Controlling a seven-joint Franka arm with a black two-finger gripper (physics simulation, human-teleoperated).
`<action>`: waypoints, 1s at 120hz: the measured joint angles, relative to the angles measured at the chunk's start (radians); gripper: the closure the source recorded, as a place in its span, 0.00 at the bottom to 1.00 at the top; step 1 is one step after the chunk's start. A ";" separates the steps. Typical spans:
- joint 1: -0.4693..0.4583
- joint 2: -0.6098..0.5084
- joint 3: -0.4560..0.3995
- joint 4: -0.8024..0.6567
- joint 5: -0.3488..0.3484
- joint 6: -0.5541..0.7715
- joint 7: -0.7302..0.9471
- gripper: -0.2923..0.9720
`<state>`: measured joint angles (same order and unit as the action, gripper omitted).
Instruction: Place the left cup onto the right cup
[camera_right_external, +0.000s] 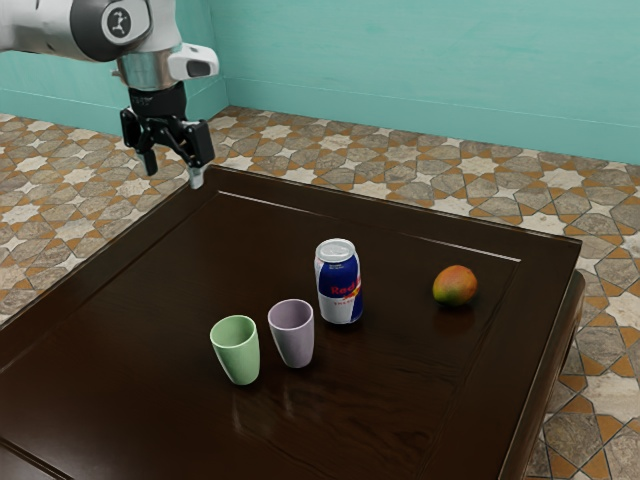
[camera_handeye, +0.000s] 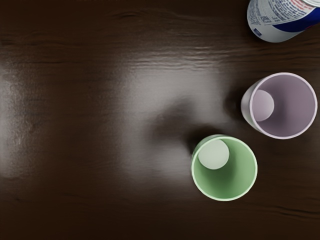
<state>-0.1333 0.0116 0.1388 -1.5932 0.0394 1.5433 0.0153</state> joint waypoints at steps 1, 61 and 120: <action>0.000 0.000 0.000 0.000 0.001 0.000 0.000 0.23; 0.043 0.015 0.008 -0.435 0.017 0.373 0.014 0.23; -0.030 0.072 0.005 -0.609 0.009 0.699 0.005 0.23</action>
<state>-0.1633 0.0833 0.1442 -2.2023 0.0489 2.2426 0.0204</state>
